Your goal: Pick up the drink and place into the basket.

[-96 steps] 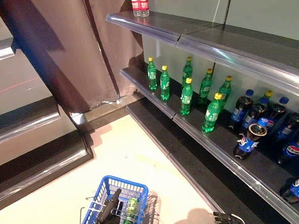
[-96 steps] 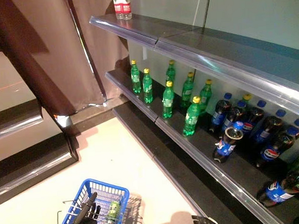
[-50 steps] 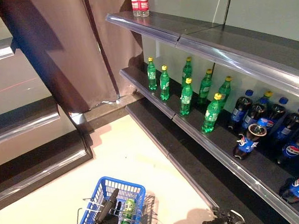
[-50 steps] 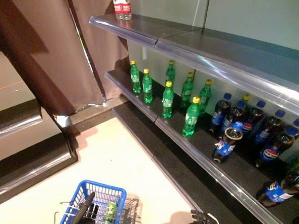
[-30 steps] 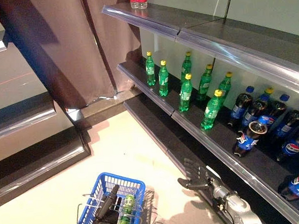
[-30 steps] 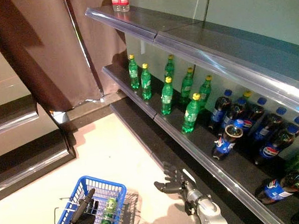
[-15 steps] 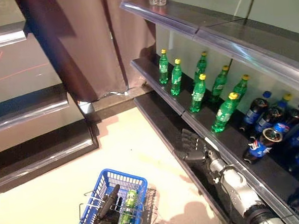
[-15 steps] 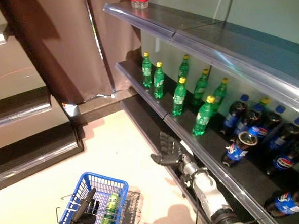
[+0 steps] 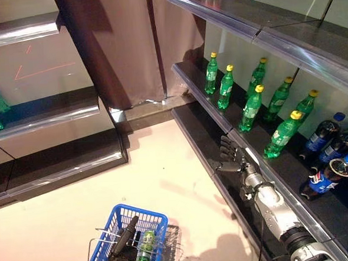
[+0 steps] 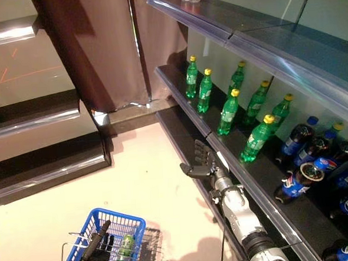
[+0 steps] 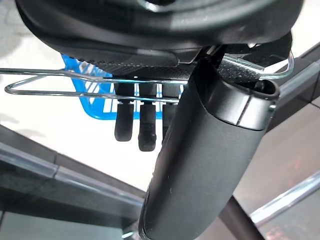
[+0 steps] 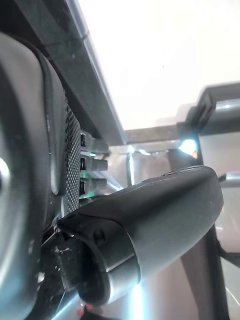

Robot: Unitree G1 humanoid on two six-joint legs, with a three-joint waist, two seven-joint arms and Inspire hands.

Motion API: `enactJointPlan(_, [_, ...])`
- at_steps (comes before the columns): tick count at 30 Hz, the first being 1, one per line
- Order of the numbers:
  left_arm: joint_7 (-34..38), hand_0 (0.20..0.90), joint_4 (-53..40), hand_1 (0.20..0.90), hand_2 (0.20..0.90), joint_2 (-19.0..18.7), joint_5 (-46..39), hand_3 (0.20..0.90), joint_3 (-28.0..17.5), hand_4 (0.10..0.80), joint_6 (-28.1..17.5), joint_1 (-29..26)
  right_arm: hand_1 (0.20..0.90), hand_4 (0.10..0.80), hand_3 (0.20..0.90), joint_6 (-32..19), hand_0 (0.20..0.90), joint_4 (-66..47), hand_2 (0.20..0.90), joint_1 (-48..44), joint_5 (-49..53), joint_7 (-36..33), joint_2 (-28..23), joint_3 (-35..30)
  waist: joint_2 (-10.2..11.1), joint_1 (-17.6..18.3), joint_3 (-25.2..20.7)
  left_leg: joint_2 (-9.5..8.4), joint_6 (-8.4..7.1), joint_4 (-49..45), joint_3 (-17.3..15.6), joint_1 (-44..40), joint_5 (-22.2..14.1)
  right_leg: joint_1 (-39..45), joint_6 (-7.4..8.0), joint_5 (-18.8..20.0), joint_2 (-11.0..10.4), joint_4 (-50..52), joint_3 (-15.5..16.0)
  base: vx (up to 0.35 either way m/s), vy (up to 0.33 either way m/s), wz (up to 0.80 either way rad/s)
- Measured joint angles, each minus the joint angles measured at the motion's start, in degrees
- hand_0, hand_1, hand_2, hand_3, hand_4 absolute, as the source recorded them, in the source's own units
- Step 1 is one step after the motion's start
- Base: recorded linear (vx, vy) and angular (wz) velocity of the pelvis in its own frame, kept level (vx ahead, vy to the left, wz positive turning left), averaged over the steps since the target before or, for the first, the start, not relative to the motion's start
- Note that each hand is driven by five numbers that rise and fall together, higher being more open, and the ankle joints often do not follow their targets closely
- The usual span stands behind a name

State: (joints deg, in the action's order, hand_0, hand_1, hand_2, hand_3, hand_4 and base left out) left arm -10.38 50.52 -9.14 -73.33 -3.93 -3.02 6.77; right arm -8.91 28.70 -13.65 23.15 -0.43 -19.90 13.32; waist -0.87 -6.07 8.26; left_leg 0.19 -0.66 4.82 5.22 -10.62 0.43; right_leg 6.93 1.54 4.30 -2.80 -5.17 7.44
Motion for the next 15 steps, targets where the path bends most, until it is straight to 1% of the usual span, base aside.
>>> enactJointPlan(4, [0.0,0.300,0.0,0.300,0.300,-0.3,0.1,0.200,0.0,0.100,0.6,0.0,0.900,0.800,0.900,-0.1,0.900,0.1,0.900,0.0,0.0,0.1,0.0,-0.1,0.2,0.4,0.1,-0.02,0.05,0.0,-0.6,-0.1,0.0,-0.2,0.06,0.1,0.0,0.0,-1.0,-0.020,0.013,-0.07])
enactJointPlan(8, [0.0,0.300,-0.1,0.300,0.300,-0.5,0.1,0.200,0.0,0.100,0.6,0.0,0.900,0.800,0.900,-0.6,0.900,-0.1,0.900,0.6,0.0,1.7,0.0,-0.6,0.6,1.0,0.4,-0.07,0.29,0.0,-3.3,-0.2,-0.2,-1.3,0.16,0.6,0.2,0.0,-3.7,-0.044,0.014,-0.32])
enactJointPlan(12, [0.0,0.300,-0.5,0.300,0.300,-0.7,0.1,0.200,0.0,0.100,0.6,0.0,0.900,0.800,0.900,-0.6,0.900,-0.7,0.900,3.3,0.0,3.3,0.0,-1.4,1.1,3.5,0.6,-0.17,0.46,0.1,-5.2,-0.1,-0.3,-2.1,0.63,1.0,0.3,0.0,-5.3,-0.060,-0.001,-0.29])
enactJointPlan(13, [0.0,0.300,-1.1,0.300,0.300,-0.7,0.3,0.200,0.1,0.100,0.7,0.0,0.900,0.800,0.900,-0.6,0.900,-1.5,0.900,5.2,0.0,4.0,-0.1,-2.3,1.1,3.9,0.7,-0.15,0.55,0.0,-6.1,-0.2,-0.4,-2.4,0.62,1.2,0.4,0.0,-6.5,-0.055,-0.003,-0.31])
enactJointPlan(15, [0.0,0.300,-1.9,0.300,0.300,-0.7,0.5,0.200,0.1,0.100,1.2,-0.1,0.900,0.800,0.900,-0.6,0.900,-2.7,0.900,8.0,0.0,4.4,-0.1,-3.1,1.2,5.3,0.8,-0.19,0.63,0.1,-6.6,-0.2,-0.4,-2.6,0.69,1.4,0.5,0.0,-6.9,-0.038,-0.002,-0.21])
